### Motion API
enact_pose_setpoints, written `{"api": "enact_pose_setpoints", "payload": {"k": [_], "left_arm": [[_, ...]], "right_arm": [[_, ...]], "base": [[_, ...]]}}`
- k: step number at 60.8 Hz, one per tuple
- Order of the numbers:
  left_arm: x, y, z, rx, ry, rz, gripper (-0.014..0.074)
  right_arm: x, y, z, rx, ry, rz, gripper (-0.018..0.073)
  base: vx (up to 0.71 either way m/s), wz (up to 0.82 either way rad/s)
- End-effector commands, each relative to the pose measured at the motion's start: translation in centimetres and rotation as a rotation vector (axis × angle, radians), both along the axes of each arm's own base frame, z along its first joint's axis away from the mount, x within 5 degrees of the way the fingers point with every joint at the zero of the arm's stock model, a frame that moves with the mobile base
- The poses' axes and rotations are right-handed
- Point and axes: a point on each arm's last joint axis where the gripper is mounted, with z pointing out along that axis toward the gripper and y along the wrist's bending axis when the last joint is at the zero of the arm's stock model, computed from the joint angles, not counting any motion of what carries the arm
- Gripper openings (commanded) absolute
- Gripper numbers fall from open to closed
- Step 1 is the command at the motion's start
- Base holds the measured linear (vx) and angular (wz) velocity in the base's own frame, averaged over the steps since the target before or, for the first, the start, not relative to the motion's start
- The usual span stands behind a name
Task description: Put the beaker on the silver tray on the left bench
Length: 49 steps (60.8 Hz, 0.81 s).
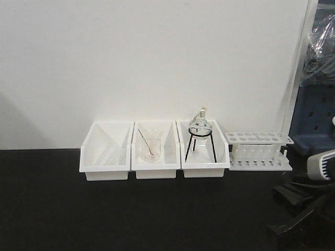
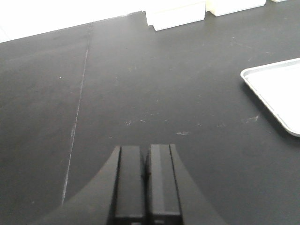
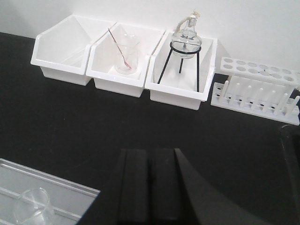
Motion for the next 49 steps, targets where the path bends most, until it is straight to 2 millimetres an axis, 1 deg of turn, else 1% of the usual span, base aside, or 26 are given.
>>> {"api": "enact_pose_setpoints", "payload": {"k": [1, 3, 6, 8, 13, 18, 20, 24, 31, 37, 39, 45, 49], "left_arm": [[0.2, -0.1, 0.1, -0.012, -0.068, -0.015, 0.0001], [0.2, -0.1, 0.1, -0.012, -0.068, -0.015, 0.0001], [0.2, -0.1, 0.1, -0.012, -0.068, -0.015, 0.0001], [0.2, -0.1, 0.1, -0.012, -0.068, -0.015, 0.0001], [0.2, -0.1, 0.1, -0.012, -0.068, -0.015, 0.0001], [0.2, -0.1, 0.1, -0.012, -0.068, -0.015, 0.0001], [0.2, -0.1, 0.1, -0.012, -0.068, -0.015, 0.0001], [0.2, -0.1, 0.1, -0.012, -0.068, -0.015, 0.0001], [0.2, -0.1, 0.1, -0.012, -0.068, -0.015, 0.0001], [0.2, -0.1, 0.1, -0.012, -0.068, -0.015, 0.0001], [0.2, -0.1, 0.1, -0.012, -0.068, -0.015, 0.0001], [0.2, -0.1, 0.1, -0.012, -0.068, -0.015, 0.0001], [0.2, -0.1, 0.1, -0.012, -0.068, -0.015, 0.0001]], "right_arm": [[0.0, 0.4, 1.4, -0.004, -0.082, 0.059, -0.0014], [-0.3, 0.5, 1.5, 0.012, -0.073, 0.074, -0.0014], [-0.6, 0.5, 1.6, -0.021, -0.085, 0.112, -0.0014], [-0.9, 0.6, 1.7, -0.014, -0.085, 0.137, -0.0014], [-2.1, 0.5, 2.0, -0.074, -0.15, 0.217, -0.0014], [-3.6, -0.4, 1.2, -0.086, -0.233, 0.221, -0.0014], [-4.3, -1.0, 0.5, -0.055, -0.251, 0.192, -0.0014], [-5.6, -2.6, -1.7, 0.031, -0.252, 0.104, -0.0014], [-8.1, -5.3, -6.8, 0.142, -0.209, -0.078, -0.0014], [-10.0, -6.6, -10.8, 0.174, -0.194, -0.179, -0.0014], [-10.6, -6.8, -11.8, 0.178, -0.208, -0.201, -0.0014], [-12.1, -7.2, -13.6, 0.175, -0.29, -0.225, -0.0014], [-12.7, -7.3, -14.1, 0.176, -0.34, -0.228, -0.0013]], "base": [[0.0, 0.0], [0.0, 0.0], [0.0, 0.0], [0.0, 0.0], [0.0, 0.0], [0.0, 0.0], [0.0, 0.0], [0.0, 0.0], [0.0, 0.0], [0.0, 0.0], [0.0, 0.0], [0.0, 0.0], [0.0, 0.0]]}}
